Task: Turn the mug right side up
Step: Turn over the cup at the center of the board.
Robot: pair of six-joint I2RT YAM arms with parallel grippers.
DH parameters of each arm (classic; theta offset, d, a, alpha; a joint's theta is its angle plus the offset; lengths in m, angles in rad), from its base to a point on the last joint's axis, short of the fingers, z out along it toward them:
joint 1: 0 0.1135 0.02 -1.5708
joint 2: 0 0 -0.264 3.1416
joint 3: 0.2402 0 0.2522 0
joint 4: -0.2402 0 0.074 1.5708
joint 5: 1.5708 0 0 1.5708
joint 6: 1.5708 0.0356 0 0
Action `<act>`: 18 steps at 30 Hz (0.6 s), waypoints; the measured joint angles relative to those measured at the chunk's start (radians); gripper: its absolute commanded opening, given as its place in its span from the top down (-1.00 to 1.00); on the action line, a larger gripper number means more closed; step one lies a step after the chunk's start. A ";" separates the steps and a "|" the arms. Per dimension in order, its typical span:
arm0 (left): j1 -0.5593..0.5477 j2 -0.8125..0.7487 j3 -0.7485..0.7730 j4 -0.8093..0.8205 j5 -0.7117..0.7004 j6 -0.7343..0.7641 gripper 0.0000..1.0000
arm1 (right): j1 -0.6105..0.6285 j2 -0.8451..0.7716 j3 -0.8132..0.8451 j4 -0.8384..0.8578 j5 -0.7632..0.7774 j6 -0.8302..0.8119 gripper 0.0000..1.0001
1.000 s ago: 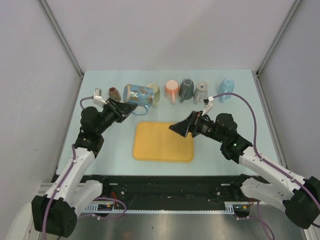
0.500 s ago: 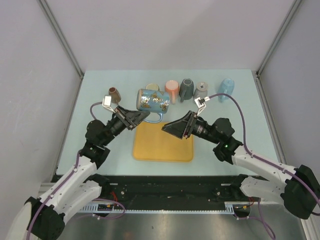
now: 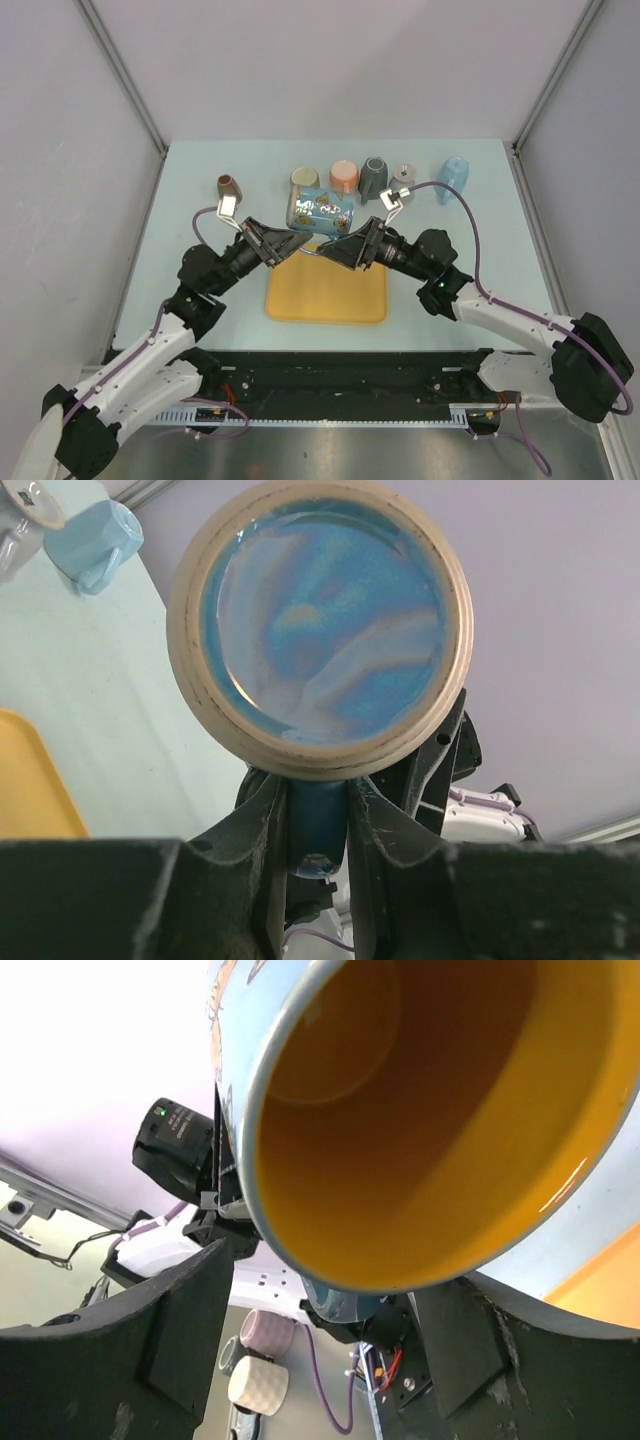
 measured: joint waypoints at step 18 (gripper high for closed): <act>-0.098 0.001 0.000 0.041 -0.119 0.018 0.99 | -0.025 0.067 0.047 0.054 0.000 0.013 -0.12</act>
